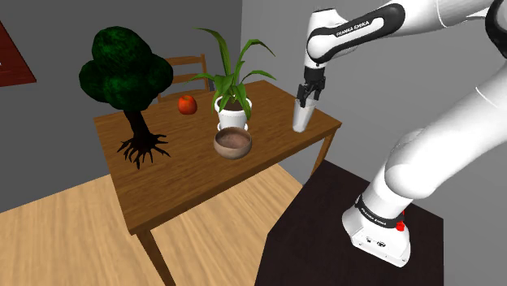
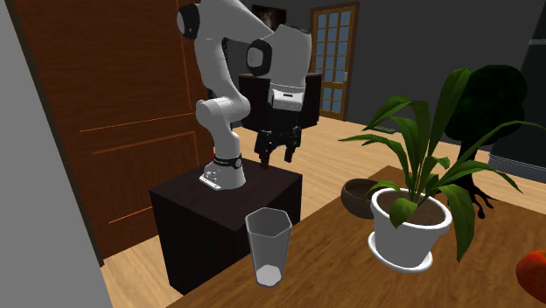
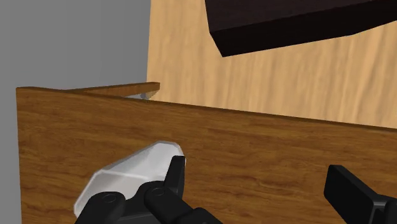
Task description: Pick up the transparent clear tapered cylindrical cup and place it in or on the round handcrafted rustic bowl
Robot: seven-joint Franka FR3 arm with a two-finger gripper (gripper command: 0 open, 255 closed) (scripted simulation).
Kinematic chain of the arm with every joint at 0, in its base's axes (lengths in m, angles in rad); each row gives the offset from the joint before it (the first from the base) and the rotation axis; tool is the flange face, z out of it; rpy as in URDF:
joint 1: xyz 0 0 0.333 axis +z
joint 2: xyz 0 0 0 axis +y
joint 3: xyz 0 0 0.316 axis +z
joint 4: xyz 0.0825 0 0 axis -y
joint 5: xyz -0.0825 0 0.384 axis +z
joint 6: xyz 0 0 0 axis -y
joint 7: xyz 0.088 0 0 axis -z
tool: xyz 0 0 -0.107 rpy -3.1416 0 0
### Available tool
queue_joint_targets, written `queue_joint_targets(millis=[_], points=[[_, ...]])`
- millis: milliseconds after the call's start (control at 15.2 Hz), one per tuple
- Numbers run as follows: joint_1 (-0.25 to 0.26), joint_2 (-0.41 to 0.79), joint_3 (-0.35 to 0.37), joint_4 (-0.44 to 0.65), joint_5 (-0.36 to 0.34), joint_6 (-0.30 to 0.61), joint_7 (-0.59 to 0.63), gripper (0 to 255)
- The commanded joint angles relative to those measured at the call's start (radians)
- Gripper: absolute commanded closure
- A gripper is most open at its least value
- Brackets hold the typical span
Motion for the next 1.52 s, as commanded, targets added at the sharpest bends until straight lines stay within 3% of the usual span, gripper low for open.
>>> queue_joint_targets(millis=[0,528,1056,1452], points=[[-0.002,0.073,-0.026,0.029,0.014,0.061,-0.031,0],[-0.031,0.377,-0.092,0.211,0.156,0.232,-0.193,0],[-0.046,0.45,-0.088,0.183,0.192,0.33,-0.219,0],[-0.046,0.45,-0.088,0.183,0.192,0.33,-0.219,0]])
